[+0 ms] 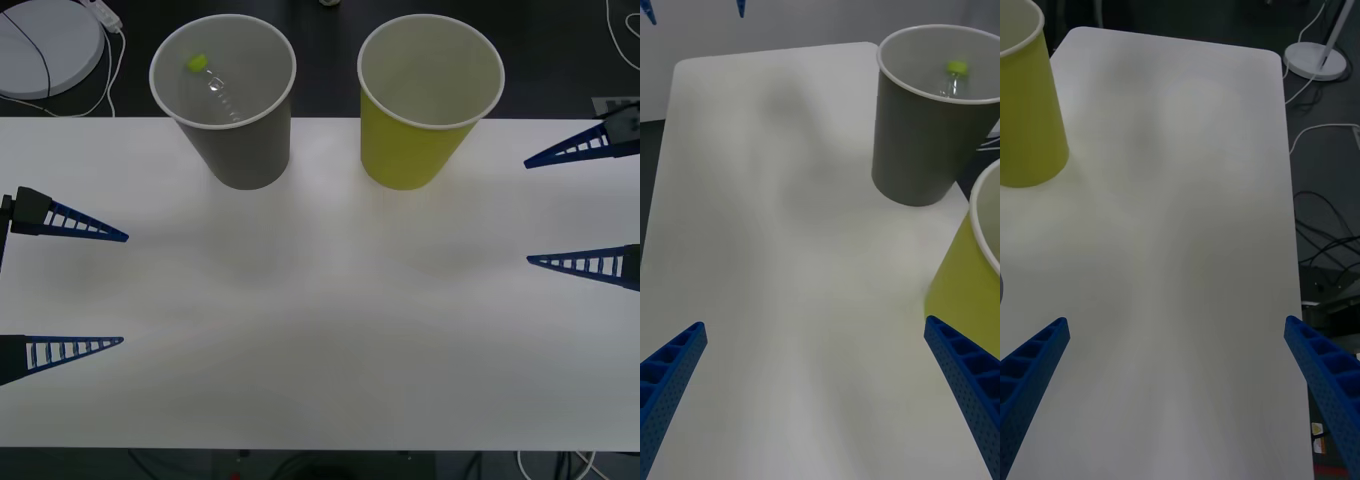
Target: Put the can into the green bin and the plastic bottle into the gray bin
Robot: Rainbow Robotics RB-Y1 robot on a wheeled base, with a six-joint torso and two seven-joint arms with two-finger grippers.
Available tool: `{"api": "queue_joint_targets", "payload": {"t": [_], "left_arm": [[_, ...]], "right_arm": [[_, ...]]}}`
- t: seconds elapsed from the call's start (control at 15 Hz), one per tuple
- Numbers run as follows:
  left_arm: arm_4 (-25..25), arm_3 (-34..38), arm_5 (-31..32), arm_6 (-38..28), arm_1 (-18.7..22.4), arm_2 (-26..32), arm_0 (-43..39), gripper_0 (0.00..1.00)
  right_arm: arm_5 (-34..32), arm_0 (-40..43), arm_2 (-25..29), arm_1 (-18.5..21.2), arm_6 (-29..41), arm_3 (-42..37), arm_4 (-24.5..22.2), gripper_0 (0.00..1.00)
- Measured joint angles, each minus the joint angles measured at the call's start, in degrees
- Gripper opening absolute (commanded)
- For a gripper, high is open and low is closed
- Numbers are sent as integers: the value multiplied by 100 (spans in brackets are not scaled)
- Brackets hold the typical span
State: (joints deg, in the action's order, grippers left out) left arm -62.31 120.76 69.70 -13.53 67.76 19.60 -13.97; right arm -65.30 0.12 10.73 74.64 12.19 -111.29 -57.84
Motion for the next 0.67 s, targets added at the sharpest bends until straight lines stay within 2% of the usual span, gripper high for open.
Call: {"api": "queue_joint_targets", "payload": {"t": [0.33,0.67], "left_arm": [[0,0,0,0,0,0,0,100],[0,0,0,0,0,0,0,100]], "right_arm": [[-206,822,565,-3,-747,22,404,100],[-434,1209,729,-3,-1025,22,598,100]]}}
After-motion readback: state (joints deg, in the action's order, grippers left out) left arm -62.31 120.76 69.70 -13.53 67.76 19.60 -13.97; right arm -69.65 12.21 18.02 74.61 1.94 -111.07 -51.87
